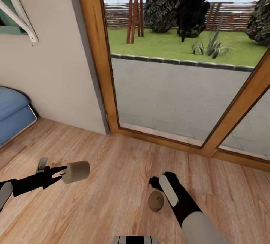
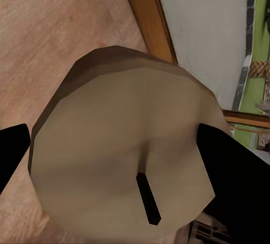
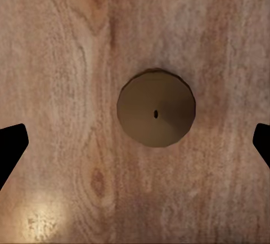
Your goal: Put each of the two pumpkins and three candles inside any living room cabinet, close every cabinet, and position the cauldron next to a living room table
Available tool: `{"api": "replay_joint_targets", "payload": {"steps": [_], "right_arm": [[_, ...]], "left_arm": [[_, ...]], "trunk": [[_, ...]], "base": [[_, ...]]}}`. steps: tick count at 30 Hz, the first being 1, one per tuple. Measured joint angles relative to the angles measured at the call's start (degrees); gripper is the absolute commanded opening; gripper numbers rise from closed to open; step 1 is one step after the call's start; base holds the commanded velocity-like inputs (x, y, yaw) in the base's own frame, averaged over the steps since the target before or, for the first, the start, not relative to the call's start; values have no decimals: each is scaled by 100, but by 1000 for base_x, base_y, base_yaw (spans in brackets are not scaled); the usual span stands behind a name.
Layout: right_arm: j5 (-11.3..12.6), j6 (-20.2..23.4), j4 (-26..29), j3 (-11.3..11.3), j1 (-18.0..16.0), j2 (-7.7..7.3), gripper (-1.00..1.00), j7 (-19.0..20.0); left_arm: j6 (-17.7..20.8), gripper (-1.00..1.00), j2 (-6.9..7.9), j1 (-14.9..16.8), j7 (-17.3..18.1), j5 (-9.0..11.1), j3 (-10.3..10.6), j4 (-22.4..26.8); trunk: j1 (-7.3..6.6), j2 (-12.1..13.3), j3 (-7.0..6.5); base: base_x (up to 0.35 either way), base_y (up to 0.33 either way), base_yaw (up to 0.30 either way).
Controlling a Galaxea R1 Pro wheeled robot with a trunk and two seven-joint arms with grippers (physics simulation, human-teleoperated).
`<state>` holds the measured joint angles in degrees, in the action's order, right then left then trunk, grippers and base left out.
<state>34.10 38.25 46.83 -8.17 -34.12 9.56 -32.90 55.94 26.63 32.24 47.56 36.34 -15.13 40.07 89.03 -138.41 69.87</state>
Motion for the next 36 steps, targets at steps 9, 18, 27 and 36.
{"api": "replay_joint_targets", "payload": {"steps": [9,18,27,36], "right_arm": [[-41,-449,-778,-9,-435,-6,100,174],[-85,-467,-1123,-8,-487,-53,100,179],[-87,-467,-1150,-9,-499,-50,100,193],[-100,-631,-1186,-9,-499,-58,100,524]], "left_arm": [[1,-100,0,0,-4,1,-5,0],[0,-100,0,-5,19,1,-5,0],[7,-100,0,0,37,9,-7,0],[9,-100,0,-2,66,12,-13,0]], "trunk": [[198,-361,162],[280,-491,348],[303,-503,548],[326,-515,747]], "base": [[0,0,0],[0,0,0],[0,0,0],[0,0,0]]}}
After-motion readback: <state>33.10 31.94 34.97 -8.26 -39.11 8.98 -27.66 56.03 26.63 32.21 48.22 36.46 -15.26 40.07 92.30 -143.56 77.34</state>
